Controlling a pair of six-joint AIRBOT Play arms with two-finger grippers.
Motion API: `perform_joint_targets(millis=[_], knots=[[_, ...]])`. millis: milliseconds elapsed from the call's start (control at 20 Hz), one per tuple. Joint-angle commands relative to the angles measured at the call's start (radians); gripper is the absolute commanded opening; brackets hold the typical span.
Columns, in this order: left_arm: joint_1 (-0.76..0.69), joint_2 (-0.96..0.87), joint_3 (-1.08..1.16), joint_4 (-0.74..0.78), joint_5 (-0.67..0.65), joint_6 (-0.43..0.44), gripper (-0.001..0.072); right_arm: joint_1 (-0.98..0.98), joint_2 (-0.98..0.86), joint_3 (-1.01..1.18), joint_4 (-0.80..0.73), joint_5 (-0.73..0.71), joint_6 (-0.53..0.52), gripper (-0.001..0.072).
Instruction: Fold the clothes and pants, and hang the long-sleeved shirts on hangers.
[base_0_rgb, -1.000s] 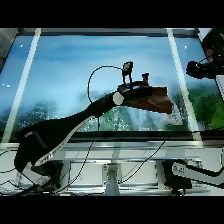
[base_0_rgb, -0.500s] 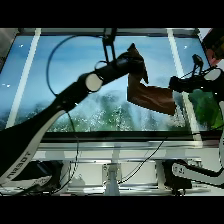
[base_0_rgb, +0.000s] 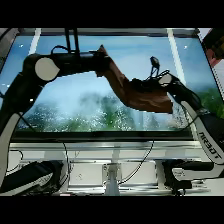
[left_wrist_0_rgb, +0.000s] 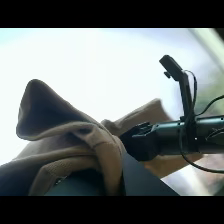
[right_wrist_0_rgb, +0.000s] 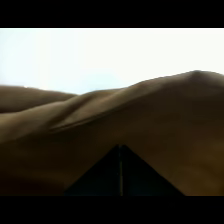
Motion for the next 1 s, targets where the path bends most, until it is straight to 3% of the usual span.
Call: perform_joint_targets(millis=[0, 300, 450, 600, 800, 950], knots=[[0.022, 0.080, 0.000, 0.266, -0.126, -0.113, 0.0032, 0.139, -0.123, 0.064, 0.051, -0.046, 0.092, 0.0008], [0.072, 0.089, -0.007, 0.313, -0.132, -0.122, 0.0032, 0.336, -0.184, 0.127, 0.086, -0.097, 0.092, 0.0008], [0.060, 0.060, -0.014, 0.297, -0.119, -0.182, 0.0032, 0.402, -0.184, 0.132, 0.085, -0.285, 0.097, 0.0008], [0.033, 0.042, -0.014, 0.280, -0.085, -0.236, 0.0033, 0.415, -0.188, 0.132, 0.086, -0.448, 0.188, 0.0007], [0.019, 0.047, -0.014, 0.243, 0.024, -0.243, 0.0033, 0.404, -0.264, 0.216, 0.086, -0.429, 0.228, 0.0007], [0.019, 0.046, -0.014, 0.243, 0.035, -0.266, 0.0033, 0.399, -0.306, 0.279, 0.084, -0.469, 0.228, 0.0007]])
